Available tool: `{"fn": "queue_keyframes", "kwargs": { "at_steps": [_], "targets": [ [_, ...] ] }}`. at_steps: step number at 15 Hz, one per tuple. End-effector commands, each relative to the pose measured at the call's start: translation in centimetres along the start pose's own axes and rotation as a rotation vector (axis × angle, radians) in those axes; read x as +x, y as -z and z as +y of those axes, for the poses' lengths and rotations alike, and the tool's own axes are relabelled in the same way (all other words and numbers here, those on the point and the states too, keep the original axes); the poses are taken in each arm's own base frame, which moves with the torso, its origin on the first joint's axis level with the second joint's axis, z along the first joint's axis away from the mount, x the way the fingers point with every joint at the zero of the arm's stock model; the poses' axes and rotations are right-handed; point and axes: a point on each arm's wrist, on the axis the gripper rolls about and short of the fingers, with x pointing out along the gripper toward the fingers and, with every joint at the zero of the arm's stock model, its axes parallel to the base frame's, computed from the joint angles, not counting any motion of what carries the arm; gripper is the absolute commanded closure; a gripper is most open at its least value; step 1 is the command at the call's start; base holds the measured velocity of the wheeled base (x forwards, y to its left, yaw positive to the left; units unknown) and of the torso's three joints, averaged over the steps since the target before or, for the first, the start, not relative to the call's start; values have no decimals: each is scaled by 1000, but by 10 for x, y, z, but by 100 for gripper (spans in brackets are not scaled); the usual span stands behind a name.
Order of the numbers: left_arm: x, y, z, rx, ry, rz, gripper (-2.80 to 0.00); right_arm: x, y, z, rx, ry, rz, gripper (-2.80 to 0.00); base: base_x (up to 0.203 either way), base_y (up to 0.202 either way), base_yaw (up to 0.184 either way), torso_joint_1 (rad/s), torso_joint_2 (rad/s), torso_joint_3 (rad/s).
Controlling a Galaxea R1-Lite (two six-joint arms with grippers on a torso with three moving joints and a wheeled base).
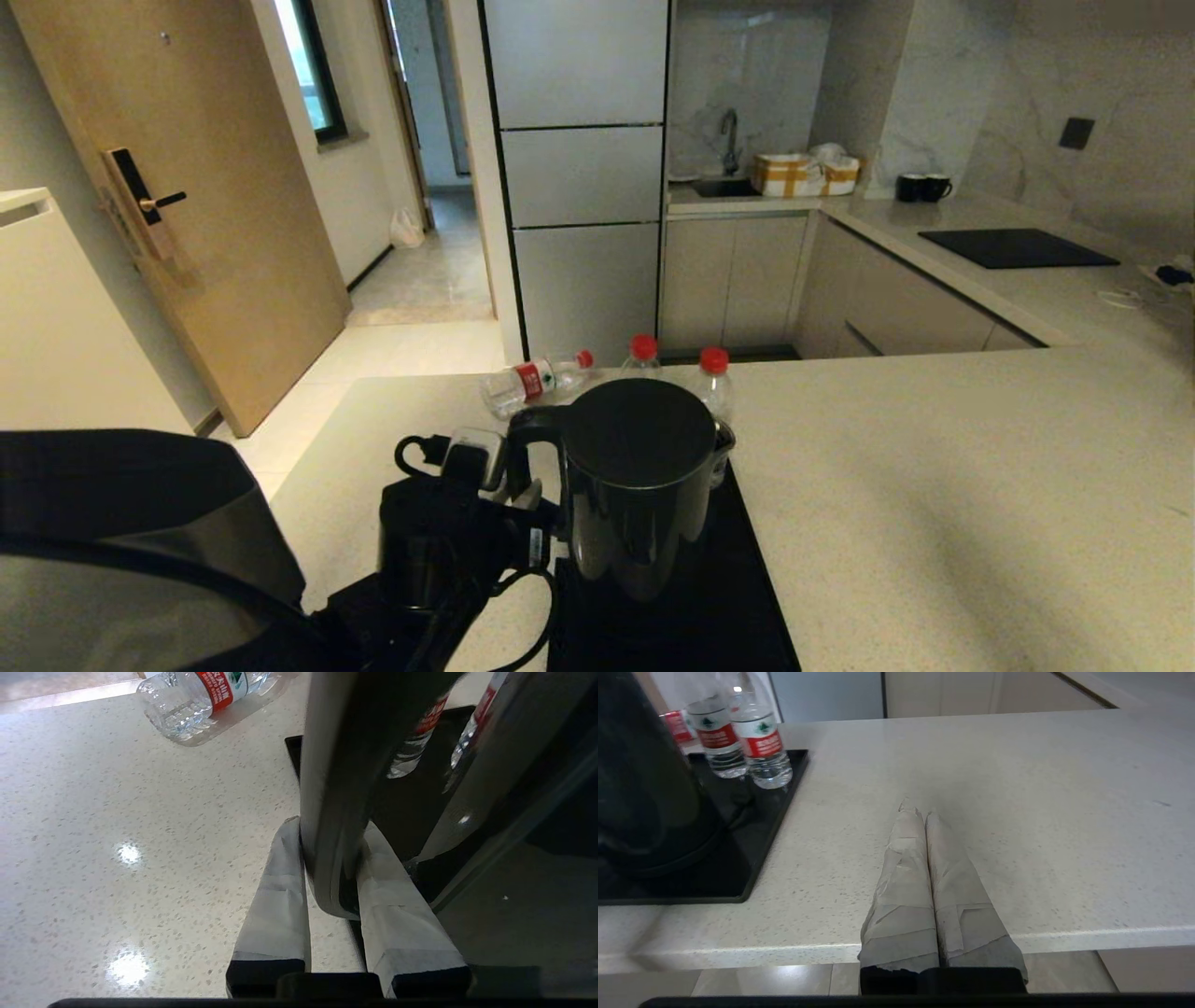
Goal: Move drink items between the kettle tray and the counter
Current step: Return the kettle to its original position
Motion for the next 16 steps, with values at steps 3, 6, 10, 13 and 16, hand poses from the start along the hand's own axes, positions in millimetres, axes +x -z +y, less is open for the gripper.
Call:
{"fn": "queue_keyframes", "kwargs": {
  "at_steps": [3, 6, 10, 13, 16],
  "targets": [
    [3, 2, 0, 37, -6, 5, 0, 0, 0, 0, 0, 0, 2, 0, 0, 0, 0, 0, 0, 0],
    [4, 9, 0, 39, -6, 27, 0, 0, 0, 0, 0, 0, 2, 0, 0, 0, 0, 0, 0, 0],
    [6, 8, -1, 40, -5, 1, 0, 0, 0, 0, 0, 0, 2, 0, 0, 0, 0, 0, 0, 0],
    [7, 8, -1, 38, -10, -4, -280, 0, 0, 0, 0, 0, 2, 0, 0, 0, 0, 0, 0, 0],
    [5, 3, -1, 28, -8, -27, -280, 0, 0, 0, 0, 0, 2, 0, 0, 0, 0, 0, 0, 0]
  ]
}}
